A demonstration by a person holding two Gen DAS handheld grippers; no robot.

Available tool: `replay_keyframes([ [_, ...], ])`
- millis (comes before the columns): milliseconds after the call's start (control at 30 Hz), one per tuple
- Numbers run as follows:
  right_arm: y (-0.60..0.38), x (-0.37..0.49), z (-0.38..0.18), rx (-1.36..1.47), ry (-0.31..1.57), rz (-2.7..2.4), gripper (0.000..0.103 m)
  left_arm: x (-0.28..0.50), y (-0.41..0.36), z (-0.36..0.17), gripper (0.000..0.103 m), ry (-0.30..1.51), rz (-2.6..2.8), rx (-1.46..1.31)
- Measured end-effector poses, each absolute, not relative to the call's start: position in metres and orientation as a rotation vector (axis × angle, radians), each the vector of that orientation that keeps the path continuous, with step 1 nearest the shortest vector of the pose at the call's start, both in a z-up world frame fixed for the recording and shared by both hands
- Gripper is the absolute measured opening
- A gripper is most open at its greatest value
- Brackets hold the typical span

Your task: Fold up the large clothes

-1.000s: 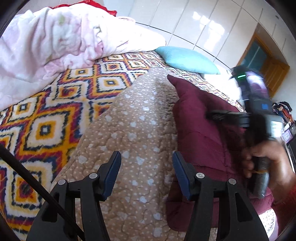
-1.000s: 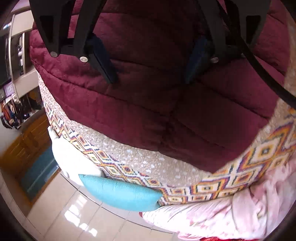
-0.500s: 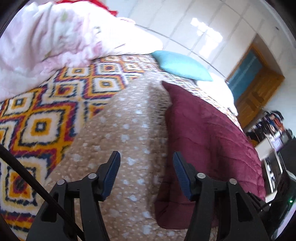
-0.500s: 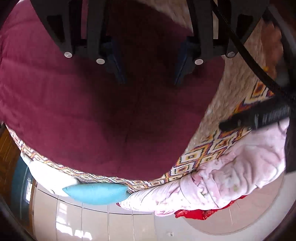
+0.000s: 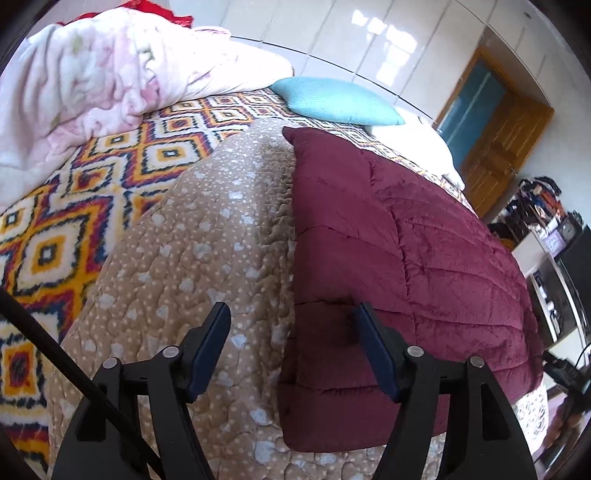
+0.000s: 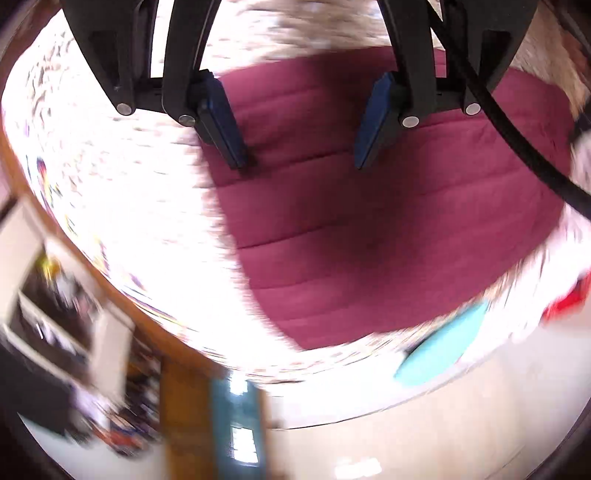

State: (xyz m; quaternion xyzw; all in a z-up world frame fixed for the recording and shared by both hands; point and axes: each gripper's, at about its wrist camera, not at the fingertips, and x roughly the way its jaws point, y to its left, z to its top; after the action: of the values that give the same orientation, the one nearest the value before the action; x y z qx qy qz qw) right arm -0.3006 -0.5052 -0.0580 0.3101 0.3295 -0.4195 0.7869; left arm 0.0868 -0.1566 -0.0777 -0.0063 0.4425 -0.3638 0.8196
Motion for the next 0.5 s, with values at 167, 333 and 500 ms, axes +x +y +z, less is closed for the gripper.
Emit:
replay_keyframes([
  [167,-0.548,-0.328,-0.066,0.786,0.703,-0.834,0.088,0.093,-0.185,-0.085,0.077,1.013,-0.963,0.020],
  [333,-0.596,-0.298,-0.090,0.944,0.735,-0.616,0.091,0.116,-0.219,-0.111,0.085,1.136,-1.028,0.007],
  [500,-0.631,-0.257,-0.122,1.069,0.758,-0.464,0.101,0.139,-0.232,-0.129,0.086,1.274,-1.098,-0.079],
])
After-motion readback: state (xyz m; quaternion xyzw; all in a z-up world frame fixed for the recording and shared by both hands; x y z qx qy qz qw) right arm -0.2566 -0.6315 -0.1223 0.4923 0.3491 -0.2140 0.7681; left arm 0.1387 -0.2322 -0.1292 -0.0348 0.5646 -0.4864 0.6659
